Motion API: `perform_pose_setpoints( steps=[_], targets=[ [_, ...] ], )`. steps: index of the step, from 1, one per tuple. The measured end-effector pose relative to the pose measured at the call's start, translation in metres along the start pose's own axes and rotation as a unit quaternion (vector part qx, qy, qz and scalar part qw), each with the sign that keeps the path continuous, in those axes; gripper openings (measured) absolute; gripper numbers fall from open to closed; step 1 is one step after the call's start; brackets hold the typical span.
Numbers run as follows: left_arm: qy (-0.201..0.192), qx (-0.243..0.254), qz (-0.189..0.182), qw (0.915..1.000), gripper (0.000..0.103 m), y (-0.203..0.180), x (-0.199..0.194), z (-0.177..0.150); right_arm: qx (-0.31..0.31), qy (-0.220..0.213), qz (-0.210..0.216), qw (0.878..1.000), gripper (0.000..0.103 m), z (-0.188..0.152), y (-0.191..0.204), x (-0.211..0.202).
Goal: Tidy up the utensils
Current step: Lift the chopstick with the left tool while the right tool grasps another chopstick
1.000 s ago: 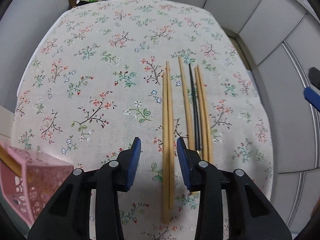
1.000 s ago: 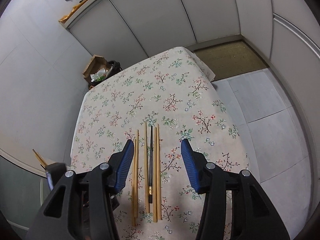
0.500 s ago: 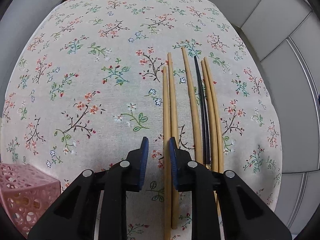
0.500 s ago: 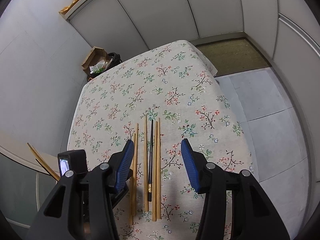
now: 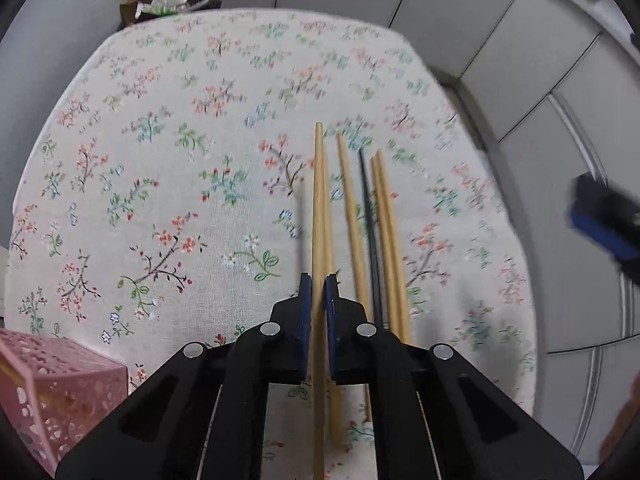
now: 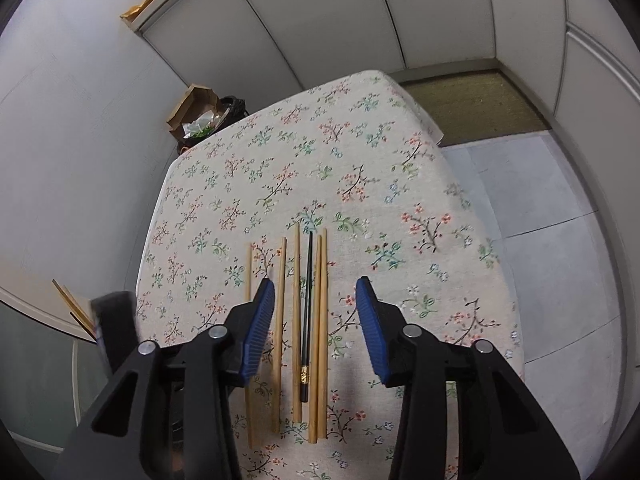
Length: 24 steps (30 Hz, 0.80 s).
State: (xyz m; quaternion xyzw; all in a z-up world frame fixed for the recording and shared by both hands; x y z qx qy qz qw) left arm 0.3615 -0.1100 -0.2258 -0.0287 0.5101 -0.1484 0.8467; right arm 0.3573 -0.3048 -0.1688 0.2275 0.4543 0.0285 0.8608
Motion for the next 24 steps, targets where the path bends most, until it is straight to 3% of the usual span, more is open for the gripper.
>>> perform_pose_setpoints(
  steps=[11, 19, 24],
  targets=[
    [-0.128, 0.016, -0.020, 0.9915, 0.006, -0.004, -0.114, 0.006, -0.061, 0.080, -0.003, 0.995, 0.029, -0.031, 0.033, 0.063],
    [-0.169, 0.012, -0.033, 0.9851, 0.006, 0.006, -0.153, 0.005, -0.107, 0.103, 0.006, 0.989, 0.027, -0.045, 0.067, 0.088],
    [-0.185, 0.019, -0.038, 0.9819, 0.006, 0.010, -0.169, 0.003, -0.127, 0.125, -0.027, 0.984, 0.026, -0.054, 0.074, 0.115]
  ],
)
Point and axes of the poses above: each gripper's, at about its wrist camera, not at the fingertips, and x roughly the way its jaws point, y to its left, z to its top, the point moved 4 cm from there along x, roughly the way its jaws point, and after that the axes turned 5 degrees about -y, right-handed, at the moved point
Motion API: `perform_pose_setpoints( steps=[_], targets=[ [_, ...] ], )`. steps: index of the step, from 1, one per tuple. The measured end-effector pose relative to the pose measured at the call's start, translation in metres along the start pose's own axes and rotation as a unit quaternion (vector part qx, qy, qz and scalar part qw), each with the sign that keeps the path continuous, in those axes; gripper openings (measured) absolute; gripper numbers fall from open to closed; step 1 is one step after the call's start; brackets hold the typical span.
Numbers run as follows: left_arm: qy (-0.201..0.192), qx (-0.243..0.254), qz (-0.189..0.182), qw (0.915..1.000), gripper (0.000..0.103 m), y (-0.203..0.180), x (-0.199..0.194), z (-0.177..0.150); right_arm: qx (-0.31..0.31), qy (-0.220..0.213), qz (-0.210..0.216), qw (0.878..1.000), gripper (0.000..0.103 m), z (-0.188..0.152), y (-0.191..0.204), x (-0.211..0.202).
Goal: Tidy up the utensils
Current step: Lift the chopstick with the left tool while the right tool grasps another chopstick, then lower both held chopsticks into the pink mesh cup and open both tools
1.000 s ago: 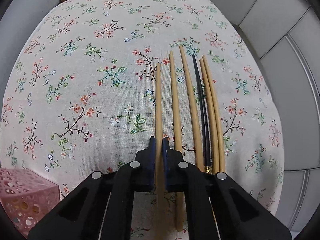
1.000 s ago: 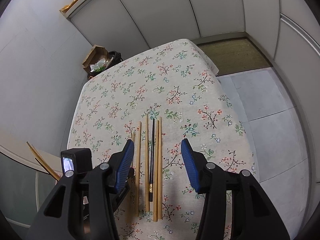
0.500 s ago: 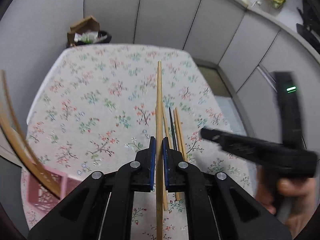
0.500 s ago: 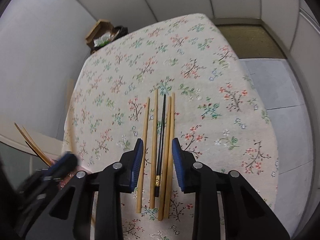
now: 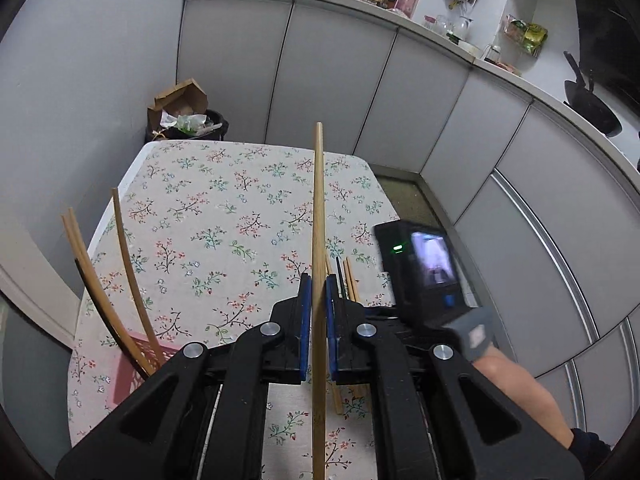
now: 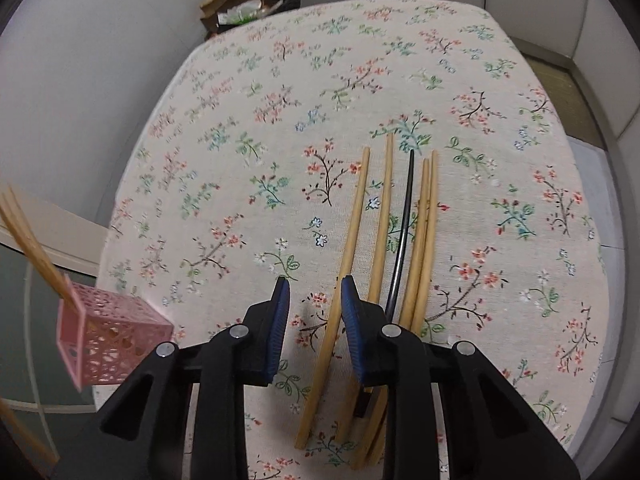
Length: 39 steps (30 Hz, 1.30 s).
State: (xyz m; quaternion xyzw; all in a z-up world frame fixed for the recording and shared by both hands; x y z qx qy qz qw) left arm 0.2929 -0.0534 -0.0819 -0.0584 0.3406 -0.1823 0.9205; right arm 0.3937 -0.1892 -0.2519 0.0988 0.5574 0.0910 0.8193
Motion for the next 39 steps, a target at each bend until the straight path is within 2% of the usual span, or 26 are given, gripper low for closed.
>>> perform_pose_setpoints(
  steps=[4, 6, 7, 8, 14, 19, 24, 27, 29, 32, 39],
  targets=[
    [-0.012, 0.005, 0.002, 0.9999, 0.006, 0.007, -0.005, 0.002, 0.003, 0.019, -0.036, 0.999, 0.023, 0.001, -0.004, 0.024],
    [-0.017, 0.004, 0.004, 0.9998, 0.006, 0.011, -0.009, 0.003, -0.014, 0.019, -0.060, 0.998, 0.010, 0.000, -0.001, 0.029],
    [-0.020, 0.001, 0.003, 0.9998, 0.006, 0.015, -0.010, 0.004, -0.014, 0.028, -0.061, 0.998, 0.008, 0.000, 0.002, 0.027],
    [-0.022, -0.002, 0.003, 0.9997, 0.006, 0.018, -0.012, 0.005, -0.010, 0.017, -0.052, 0.998, 0.007, 0.003, 0.007, 0.018],
    [-0.046, -0.014, 0.009, 0.9988, 0.006, 0.033, -0.029, 0.011, -0.023, -0.109, -0.001, 0.994, 0.007, 0.027, 0.031, -0.065],
    [-0.087, -0.013, 0.030, 0.9957, 0.006, 0.050, -0.047, 0.017, -0.023, -0.193, 0.039, 0.980, 0.007, 0.029, 0.040, -0.096],
    [-0.120, -0.026, 0.055, 0.9910, 0.006, 0.076, -0.055, 0.016, -0.029, -0.302, 0.099, 0.948, 0.007, 0.030, 0.068, -0.145],
    [-0.142, -0.027, 0.075, 0.9866, 0.006, 0.089, -0.056, 0.014, -0.032, -0.338, 0.129, 0.932, 0.007, 0.025, 0.087, -0.162],
    [-0.154, -0.035, 0.087, 0.9836, 0.006, 0.098, -0.054, 0.011, -0.035, -0.345, 0.137, 0.928, 0.007, 0.022, 0.096, -0.163],
    [-0.161, -0.046, 0.097, 0.9811, 0.006, 0.106, -0.050, 0.006, -0.043, -0.338, 0.147, 0.928, 0.007, 0.018, 0.105, -0.158],
    [-0.164, -0.037, 0.131, 0.9770, 0.006, 0.113, -0.044, -0.001, -0.046, -0.337, 0.170, 0.925, 0.007, 0.013, 0.125, -0.149]
  ],
)
Point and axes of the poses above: each gripper's, at about its wrist camera, not at the fingertips, and x roughly the way its jaws point, y to its left, z to its top, the point moved 4 cm from there along x, roughly the way its jaws point, and after that the axes turned 5 degrees about -y, right-handed, at the moved point
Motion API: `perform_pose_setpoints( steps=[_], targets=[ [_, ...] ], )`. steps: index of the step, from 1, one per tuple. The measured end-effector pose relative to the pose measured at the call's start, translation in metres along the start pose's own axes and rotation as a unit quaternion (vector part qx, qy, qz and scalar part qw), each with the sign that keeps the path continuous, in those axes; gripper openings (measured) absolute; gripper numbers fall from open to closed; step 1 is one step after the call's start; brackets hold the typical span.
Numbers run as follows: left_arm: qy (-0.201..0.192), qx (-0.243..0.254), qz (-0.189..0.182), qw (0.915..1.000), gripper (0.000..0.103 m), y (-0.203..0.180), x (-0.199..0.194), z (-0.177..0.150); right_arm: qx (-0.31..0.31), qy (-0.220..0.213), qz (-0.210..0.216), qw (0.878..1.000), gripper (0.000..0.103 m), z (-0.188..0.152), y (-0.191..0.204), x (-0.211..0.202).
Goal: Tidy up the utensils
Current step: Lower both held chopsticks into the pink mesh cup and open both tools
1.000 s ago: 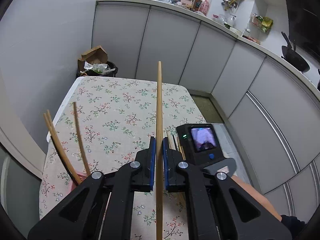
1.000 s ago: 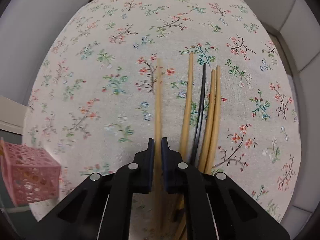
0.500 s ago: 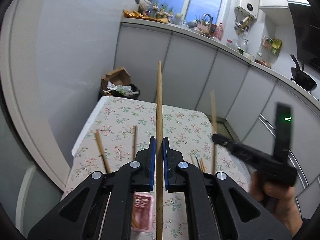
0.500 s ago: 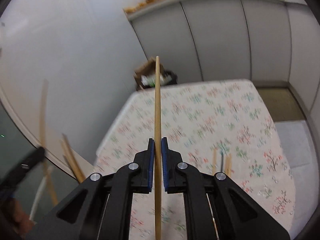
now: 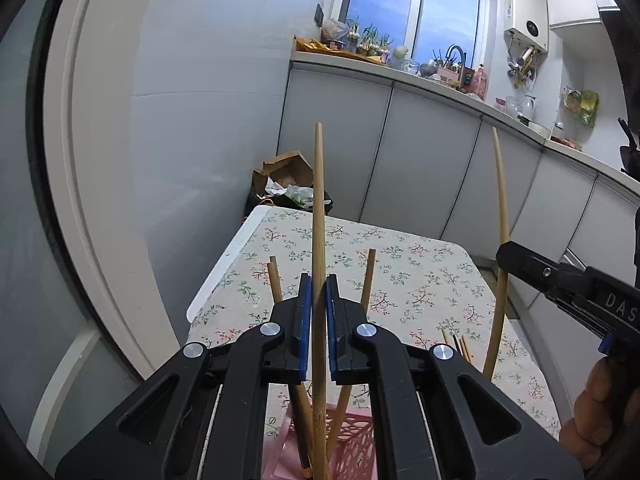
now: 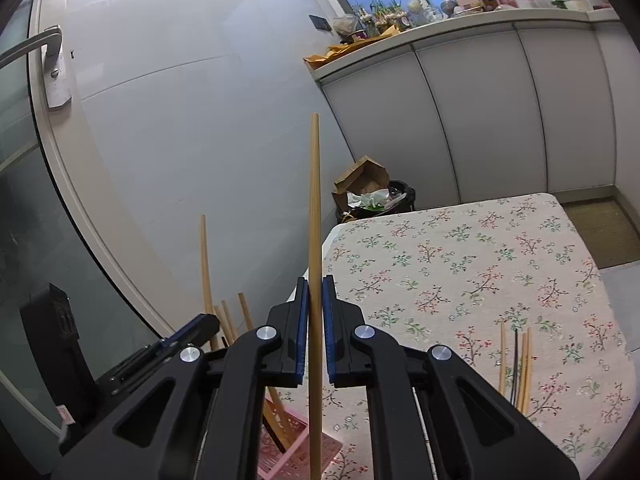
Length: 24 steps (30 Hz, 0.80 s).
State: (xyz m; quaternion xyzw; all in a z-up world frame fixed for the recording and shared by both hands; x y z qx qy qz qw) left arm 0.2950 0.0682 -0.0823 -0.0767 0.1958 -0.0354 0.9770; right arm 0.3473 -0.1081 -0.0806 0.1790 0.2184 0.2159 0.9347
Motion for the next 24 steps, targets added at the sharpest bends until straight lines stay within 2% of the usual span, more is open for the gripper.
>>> perform_pose_setpoints(
  steps=[14, 21, 24],
  targets=[
    [-0.030, -0.007, 0.023, 0.9993, 0.006, 0.016, -0.004, -0.002, -0.032, -0.004, 0.021, 0.999, 0.007, -0.026, 0.035, 0.029],
    [0.004, 0.007, 0.027, 0.9996, 0.006, 0.015, 0.000, -0.010, -0.037, -0.015, 0.012, 0.999, 0.007, -0.031, 0.040, 0.032],
    [0.061, 0.010, 0.021, 0.9979, 0.008, 0.015, 0.007, -0.017, -0.038, -0.023, 0.009, 0.999, 0.007, -0.032, 0.040, 0.031]
  ],
)
Point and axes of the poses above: each gripper's, at about its wrist camera, not at the fingertips, and x roughly the way its jaws point, y to its left, z to its top, the point moved 4 cm from there along x, roughly the way its jaws point, and after that the axes turned 5 degrees about -y, right-handed, at the moved point
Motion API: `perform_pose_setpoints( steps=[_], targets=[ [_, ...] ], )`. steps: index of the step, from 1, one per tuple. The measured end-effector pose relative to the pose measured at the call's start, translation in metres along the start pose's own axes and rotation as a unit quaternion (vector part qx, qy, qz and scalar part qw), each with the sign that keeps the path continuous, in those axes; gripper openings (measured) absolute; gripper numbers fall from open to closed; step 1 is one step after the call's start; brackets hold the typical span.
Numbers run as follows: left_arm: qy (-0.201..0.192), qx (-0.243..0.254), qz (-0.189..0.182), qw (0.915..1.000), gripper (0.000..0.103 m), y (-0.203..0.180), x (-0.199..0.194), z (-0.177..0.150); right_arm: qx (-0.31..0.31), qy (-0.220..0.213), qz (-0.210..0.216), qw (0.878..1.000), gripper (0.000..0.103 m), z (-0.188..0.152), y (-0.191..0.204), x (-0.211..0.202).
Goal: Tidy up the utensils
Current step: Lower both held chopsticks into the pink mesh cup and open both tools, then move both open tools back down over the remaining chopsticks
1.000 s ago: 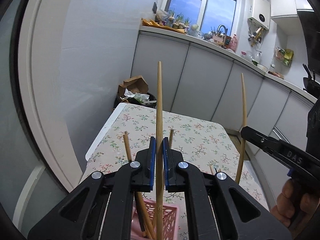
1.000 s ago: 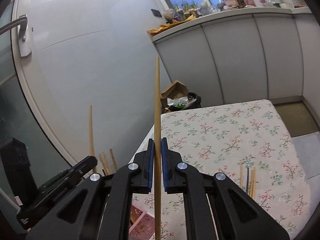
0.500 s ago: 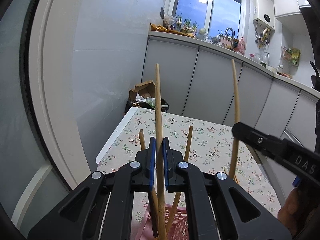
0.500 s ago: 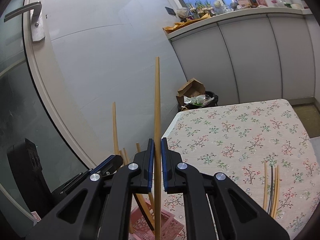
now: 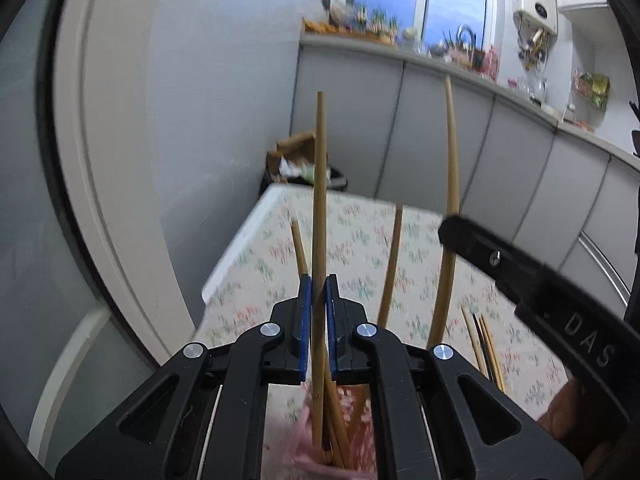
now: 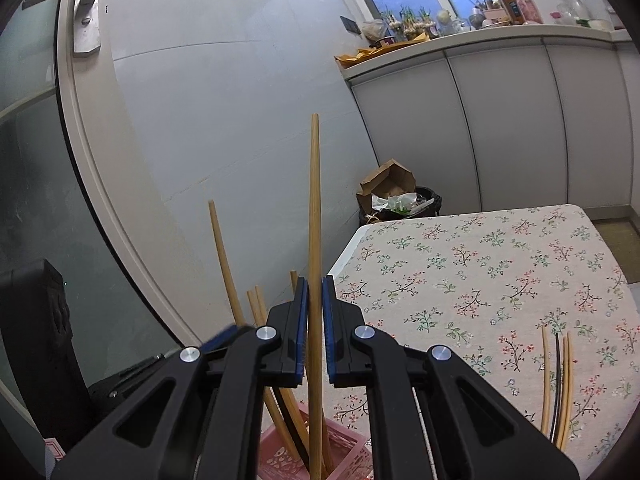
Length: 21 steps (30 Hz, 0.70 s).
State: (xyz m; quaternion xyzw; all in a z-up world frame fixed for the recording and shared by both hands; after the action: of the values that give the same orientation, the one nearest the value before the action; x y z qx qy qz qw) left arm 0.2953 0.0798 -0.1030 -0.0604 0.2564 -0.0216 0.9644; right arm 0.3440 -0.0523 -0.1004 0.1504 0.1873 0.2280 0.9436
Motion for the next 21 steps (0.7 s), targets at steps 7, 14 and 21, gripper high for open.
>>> perform_pose_setpoints(
  steps=[7, 14, 21],
  targets=[
    [0.042, -0.036, 0.007, 0.9984, 0.021, 0.019, -0.010, 0.011, -0.007, -0.016, -0.010, 1.000, 0.007, -0.010, 0.002, -0.001],
    [0.048, -0.067, -0.008, 0.9965, 0.030, 0.028, -0.024, 0.024, -0.032, -0.016, -0.026, 0.999, 0.008, -0.027, 0.010, -0.002],
    [0.043, -0.055, -0.017, 0.9974, 0.036, 0.016, -0.036, 0.031, -0.014, 0.013, -0.024, 1.000, 0.029, -0.024, 0.001, -0.025]
  ],
)
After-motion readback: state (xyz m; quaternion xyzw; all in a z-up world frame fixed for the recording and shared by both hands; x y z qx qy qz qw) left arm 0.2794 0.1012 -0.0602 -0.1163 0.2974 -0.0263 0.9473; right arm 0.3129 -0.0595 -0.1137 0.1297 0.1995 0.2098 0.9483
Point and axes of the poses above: each gripper's, at about its wrist camera, not at the fingertips, and x roughly the way its jaws point, y to its left, z to its top, the point moved 4 cm from there along x, roughly the way its jaws point, and after that the axes turned 5 degrees about -y, right-handed, at the moved point
